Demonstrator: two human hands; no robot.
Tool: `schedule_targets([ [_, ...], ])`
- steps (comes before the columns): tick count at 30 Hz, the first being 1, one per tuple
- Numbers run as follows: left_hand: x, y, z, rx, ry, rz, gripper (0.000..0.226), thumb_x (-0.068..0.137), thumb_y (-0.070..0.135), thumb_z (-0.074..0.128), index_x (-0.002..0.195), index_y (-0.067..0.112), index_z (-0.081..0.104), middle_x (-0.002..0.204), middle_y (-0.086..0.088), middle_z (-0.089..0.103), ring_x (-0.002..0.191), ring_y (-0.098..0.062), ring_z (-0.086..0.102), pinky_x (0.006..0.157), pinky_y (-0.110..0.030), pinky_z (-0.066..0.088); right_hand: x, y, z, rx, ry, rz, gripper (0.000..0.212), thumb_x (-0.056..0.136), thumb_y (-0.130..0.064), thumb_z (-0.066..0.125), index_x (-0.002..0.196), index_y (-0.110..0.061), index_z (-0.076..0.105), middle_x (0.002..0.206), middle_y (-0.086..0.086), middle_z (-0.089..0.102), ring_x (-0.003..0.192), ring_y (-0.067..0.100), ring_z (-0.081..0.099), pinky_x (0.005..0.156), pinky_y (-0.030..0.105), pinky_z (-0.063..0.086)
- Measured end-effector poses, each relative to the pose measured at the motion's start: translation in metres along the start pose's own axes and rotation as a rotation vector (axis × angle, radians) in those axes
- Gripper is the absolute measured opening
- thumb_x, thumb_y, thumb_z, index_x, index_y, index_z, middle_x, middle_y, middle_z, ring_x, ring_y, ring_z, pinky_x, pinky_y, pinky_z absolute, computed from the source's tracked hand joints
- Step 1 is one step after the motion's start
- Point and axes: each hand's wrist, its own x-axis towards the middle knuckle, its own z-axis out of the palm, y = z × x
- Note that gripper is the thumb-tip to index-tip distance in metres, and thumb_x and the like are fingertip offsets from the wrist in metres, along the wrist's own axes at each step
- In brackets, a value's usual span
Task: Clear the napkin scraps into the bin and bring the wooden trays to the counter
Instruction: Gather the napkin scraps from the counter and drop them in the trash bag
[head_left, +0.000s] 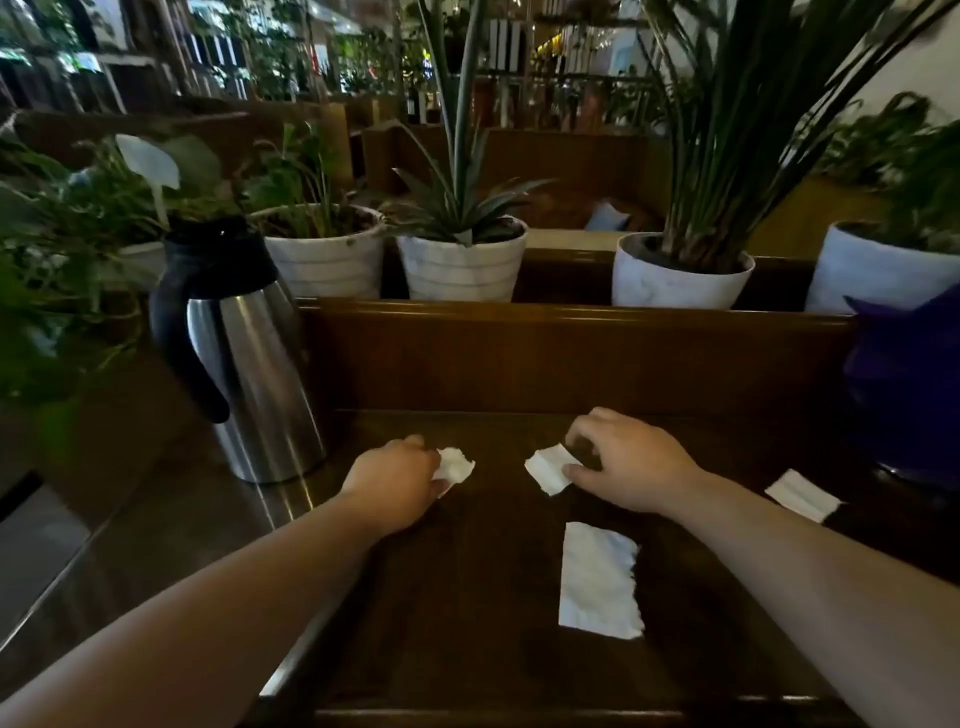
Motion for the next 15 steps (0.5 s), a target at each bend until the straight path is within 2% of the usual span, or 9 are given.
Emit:
schedule_targets([
  [2, 0.000, 0.001, 0.000, 0.006, -0.001, 0.020, 0.027, 0.093, 0.039, 0.044, 0.112, 0.026, 0.057, 0.105, 0.002, 0.056, 0.084, -0.014, 0.057, 0.070, -0.032, 0.052, 0.006, 0.002, 0.000, -0.009, 0.000, 0.011, 0.033, 0.088, -0.047, 0.058, 0.116, -0.028, 0.056, 0.105, -0.008, 0.053, 0.087, 0.007, 0.053, 0.065, 0.022, 0.044],
  [5, -0.006, 0.007, -0.001, -0.001, 0.015, 0.021, 0.022, 0.094, 0.036, 0.041, 0.107, 0.027, 0.058, 0.100, 0.005, 0.058, 0.080, -0.011, 0.057, 0.067, -0.031, 0.052, 0.021, 0.004, 0.006, -0.014, -0.053, 0.040, 0.033, 0.089, -0.048, 0.056, 0.112, -0.026, 0.057, 0.095, -0.008, 0.054, 0.082, 0.008, 0.053, 0.064, 0.026, 0.044],
  [7, -0.012, 0.014, -0.004, -0.036, 0.077, 0.036, 0.024, 0.095, 0.039, 0.038, 0.103, 0.029, 0.058, 0.094, 0.008, 0.057, 0.076, -0.009, 0.055, 0.062, -0.027, 0.048, 0.029, 0.004, 0.012, -0.033, -0.085, 0.056, 0.033, 0.089, -0.051, 0.054, 0.108, -0.024, 0.059, 0.090, -0.008, 0.057, 0.079, 0.010, 0.054, 0.062, 0.028, 0.043],
  [11, -0.029, 0.032, -0.016, -0.104, 0.231, 0.098, 0.023, 0.093, 0.039, 0.040, 0.099, 0.029, 0.060, 0.087, 0.010, 0.058, 0.070, -0.007, 0.053, 0.055, -0.025, 0.044, 0.039, 0.003, 0.025, -0.087, -0.111, 0.032, 0.033, 0.088, -0.053, 0.053, 0.093, -0.022, 0.062, 0.080, -0.003, 0.064, 0.071, 0.013, 0.059, 0.061, 0.032, 0.051],
  [15, -0.041, 0.055, -0.030, -0.171, 0.317, 0.162, 0.018, 0.091, 0.034, 0.048, 0.095, 0.026, 0.063, 0.084, 0.010, 0.061, 0.066, -0.004, 0.051, 0.051, -0.017, 0.034, 0.043, 0.005, 0.036, -0.099, -0.111, -0.020, 0.017, 0.091, -0.039, 0.056, 0.095, -0.023, 0.061, 0.078, -0.004, 0.061, 0.069, 0.012, 0.057, 0.058, 0.030, 0.046],
])
